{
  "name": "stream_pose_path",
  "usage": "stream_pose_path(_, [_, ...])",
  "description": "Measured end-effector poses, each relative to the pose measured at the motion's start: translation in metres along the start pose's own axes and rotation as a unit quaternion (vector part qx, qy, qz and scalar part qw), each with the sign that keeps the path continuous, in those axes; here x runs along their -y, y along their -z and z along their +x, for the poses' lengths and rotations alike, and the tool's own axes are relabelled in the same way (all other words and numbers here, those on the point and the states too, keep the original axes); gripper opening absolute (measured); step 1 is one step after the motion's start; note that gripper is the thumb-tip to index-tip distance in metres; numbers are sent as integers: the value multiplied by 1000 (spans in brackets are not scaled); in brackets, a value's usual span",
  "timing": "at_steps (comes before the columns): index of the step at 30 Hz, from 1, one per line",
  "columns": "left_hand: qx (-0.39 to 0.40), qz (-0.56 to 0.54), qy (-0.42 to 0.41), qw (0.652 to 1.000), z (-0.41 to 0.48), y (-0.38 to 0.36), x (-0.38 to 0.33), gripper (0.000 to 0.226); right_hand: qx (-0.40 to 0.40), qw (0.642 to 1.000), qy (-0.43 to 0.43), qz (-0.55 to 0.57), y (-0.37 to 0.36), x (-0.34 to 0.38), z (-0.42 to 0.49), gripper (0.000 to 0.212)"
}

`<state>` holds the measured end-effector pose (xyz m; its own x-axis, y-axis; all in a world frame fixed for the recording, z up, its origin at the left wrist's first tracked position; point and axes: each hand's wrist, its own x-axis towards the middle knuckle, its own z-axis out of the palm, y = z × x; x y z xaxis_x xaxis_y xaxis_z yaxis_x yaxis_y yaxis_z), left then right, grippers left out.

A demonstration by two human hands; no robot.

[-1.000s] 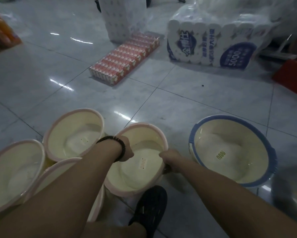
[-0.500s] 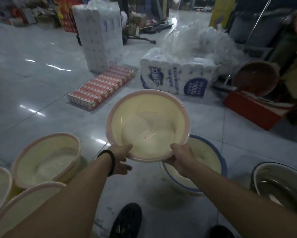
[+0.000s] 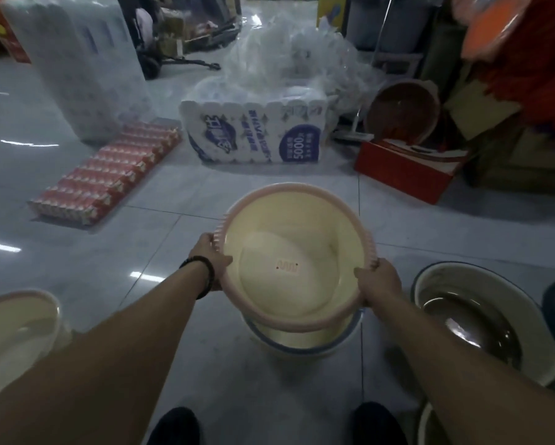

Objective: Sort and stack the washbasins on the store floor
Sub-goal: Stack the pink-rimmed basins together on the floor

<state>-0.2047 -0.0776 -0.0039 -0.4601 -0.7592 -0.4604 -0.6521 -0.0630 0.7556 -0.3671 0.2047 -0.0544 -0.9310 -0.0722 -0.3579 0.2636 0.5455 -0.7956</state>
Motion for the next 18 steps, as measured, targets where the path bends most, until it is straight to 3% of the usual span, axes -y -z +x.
stream_pose_path(6, [0,25,39,999,46,-60,40,39,3,998,-49,-25,-10,-42,36,31])
stream_pose_path(9, [17,68,26,997,60,-87,57,48,-25,995,-62,-71,-8,-64,47,28])
stream_pose_path(15, [-10,74,64,995,85,-115,90,52,32,982,-104,-153,-15,-85,63,29])
stream_pose_path(18, [-16,90,88,992,103,-120,101,62,57,980,-140,-126,-26,-90,61,24])
